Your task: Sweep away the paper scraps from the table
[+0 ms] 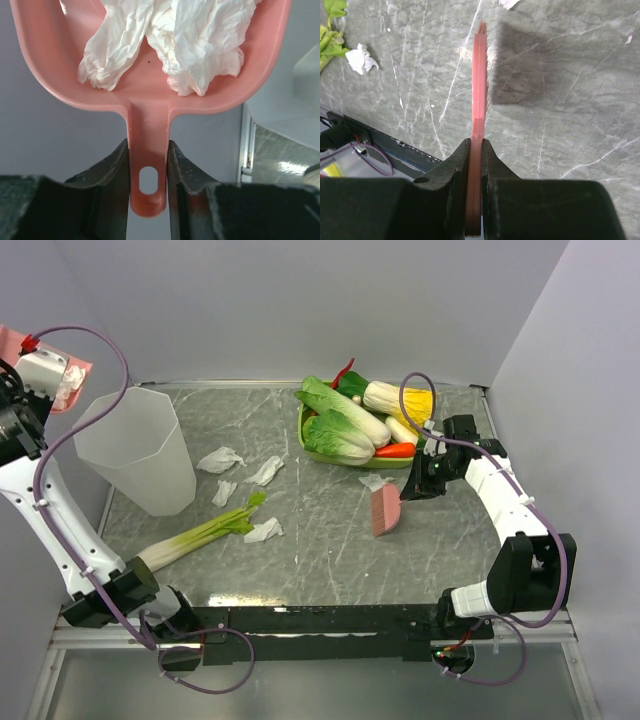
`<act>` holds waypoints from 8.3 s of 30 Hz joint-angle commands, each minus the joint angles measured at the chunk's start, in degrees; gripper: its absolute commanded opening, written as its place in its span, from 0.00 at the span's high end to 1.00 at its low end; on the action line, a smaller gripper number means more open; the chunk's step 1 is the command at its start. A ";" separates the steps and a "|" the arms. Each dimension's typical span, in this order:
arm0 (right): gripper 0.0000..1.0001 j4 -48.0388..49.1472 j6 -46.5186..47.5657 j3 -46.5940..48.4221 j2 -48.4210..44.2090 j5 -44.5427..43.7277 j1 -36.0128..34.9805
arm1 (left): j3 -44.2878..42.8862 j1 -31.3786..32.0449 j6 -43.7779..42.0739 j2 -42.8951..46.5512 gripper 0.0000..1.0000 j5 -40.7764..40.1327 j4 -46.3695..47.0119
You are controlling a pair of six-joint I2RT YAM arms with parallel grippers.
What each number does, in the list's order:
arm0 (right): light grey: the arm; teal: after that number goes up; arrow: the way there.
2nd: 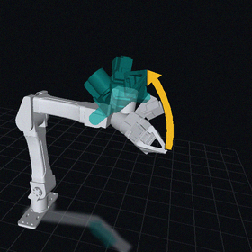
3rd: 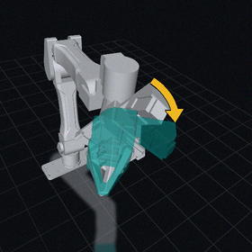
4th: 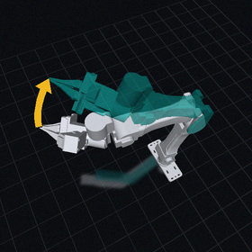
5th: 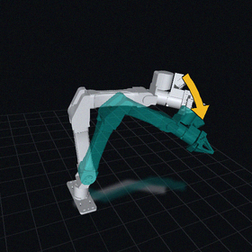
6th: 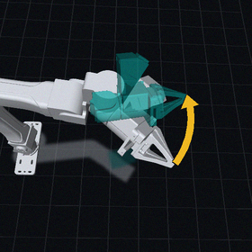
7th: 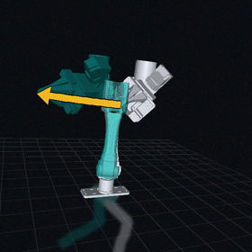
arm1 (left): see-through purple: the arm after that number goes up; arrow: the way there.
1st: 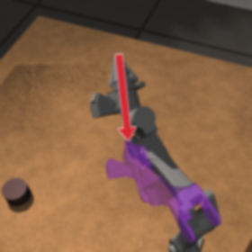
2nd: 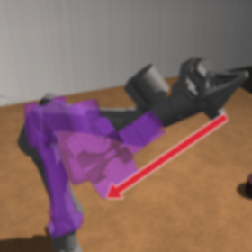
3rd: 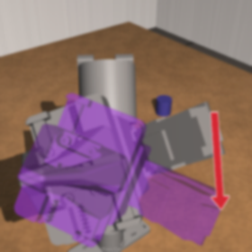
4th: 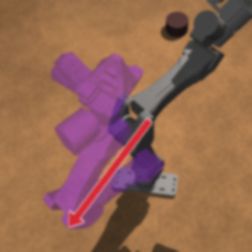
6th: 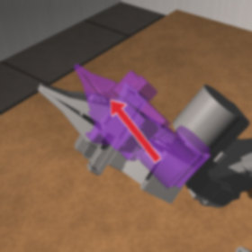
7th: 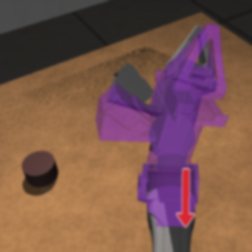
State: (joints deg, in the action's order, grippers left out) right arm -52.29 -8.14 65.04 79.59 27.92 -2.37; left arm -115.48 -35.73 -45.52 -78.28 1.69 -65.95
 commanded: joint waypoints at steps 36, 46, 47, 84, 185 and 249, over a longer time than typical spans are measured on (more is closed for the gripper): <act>1.00 1.40 -0.21 0.71 -3.13 -0.32 -0.09 | 7.45 2.32 -60.81 5.40 0.99 0.05 16.44; 1.00 1.58 1.64 3.34 -6.03 0.81 -0.26 | 10.63 3.21 -59.69 5.86 0.99 -1.52 18.15; 1.00 1.58 2.16 3.69 -6.20 0.99 -0.27 | 11.76 3.21 -58.30 6.64 0.99 -1.52 18.23; 1.00 7.21 7.26 29.73 27.38 -9.27 -39.73 | 14.84 13.57 35.14 12.63 0.99 19.75 22.61; 1.00 19.94 56.57 -13.27 -18.78 -38.46 -31.11 | 57.38 63.66 0.59 9.46 0.99 6.57 1.07; 1.00 7.99 8.23 -5.88 -9.54 -18.79 -25.14 | 54.93 73.52 7.55 -6.62 0.99 -4.51 2.14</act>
State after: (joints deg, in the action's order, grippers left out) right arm -46.46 3.44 60.45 70.91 4.38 -27.44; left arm -58.00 37.04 -39.29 -83.18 -1.69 -60.16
